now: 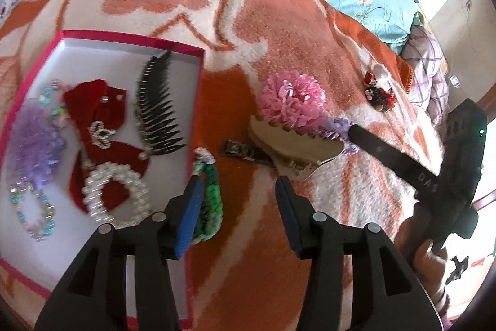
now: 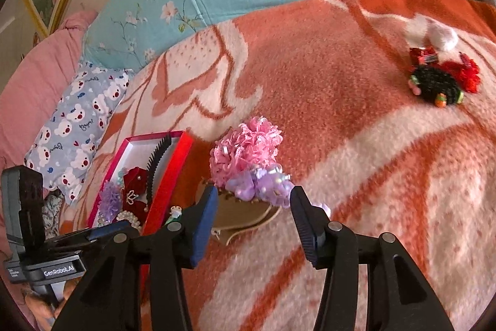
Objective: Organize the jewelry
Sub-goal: 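Move both tools out of the box toward the tan claw clip, then grasp the tan claw clip with the left tool while the right tool grasps the lilac scrunchie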
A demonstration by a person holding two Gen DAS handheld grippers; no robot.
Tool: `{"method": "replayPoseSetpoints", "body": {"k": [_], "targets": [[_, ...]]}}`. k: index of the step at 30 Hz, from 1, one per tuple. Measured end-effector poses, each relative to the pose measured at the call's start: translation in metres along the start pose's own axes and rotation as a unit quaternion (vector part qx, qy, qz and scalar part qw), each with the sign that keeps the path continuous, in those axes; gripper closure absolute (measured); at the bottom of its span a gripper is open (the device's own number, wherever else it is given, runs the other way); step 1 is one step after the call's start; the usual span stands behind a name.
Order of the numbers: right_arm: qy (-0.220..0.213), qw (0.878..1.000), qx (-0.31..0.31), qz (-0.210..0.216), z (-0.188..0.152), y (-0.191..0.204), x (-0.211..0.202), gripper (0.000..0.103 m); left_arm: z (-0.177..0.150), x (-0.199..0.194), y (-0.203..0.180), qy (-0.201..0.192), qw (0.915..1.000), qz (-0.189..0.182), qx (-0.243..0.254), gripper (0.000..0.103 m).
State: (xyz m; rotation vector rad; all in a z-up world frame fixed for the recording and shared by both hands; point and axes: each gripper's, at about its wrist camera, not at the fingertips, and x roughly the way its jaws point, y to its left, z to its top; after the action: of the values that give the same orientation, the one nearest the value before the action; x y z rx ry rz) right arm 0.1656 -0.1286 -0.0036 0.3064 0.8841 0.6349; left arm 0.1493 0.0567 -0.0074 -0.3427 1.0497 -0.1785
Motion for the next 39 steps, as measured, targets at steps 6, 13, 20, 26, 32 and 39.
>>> {"method": "replayPoseSetpoints", "body": {"k": [6, 13, 20, 26, 32, 39], "targets": [[0.011, 1.0, -0.005, -0.011, 0.0, -0.007, 0.01, 0.085, 0.012, 0.028, -0.01, 0.03, 0.9988, -0.034, -0.018, 0.056], [-0.001, 1.0, 0.007, -0.001, -0.005, -0.018, -0.008, 0.093, 0.016, 0.049, -0.013, 0.051, 0.9925, -0.088, -0.067, 0.043], [0.0, 0.999, 0.042, 0.025, -0.017, -0.031, -0.028, 0.094, 0.021, 0.066, -0.029, 0.069, 0.9905, -0.1, -0.065, 0.043], [-0.014, 0.997, 0.066, 0.024, -0.027, -0.045, -0.053, 0.094, 0.028, 0.074, -0.042, 0.066, 0.992, -0.09, -0.059, 0.031], [-0.03, 0.996, 0.086, 0.016, -0.029, -0.059, -0.07, 0.094, 0.032, 0.083, -0.052, 0.055, 0.9971, -0.042, -0.032, 0.049], [-0.038, 0.995, 0.086, 0.016, -0.029, -0.057, -0.074, 0.094, 0.029, 0.06, -0.05, 0.026, 0.9974, -0.066, -0.013, 0.077]]}}
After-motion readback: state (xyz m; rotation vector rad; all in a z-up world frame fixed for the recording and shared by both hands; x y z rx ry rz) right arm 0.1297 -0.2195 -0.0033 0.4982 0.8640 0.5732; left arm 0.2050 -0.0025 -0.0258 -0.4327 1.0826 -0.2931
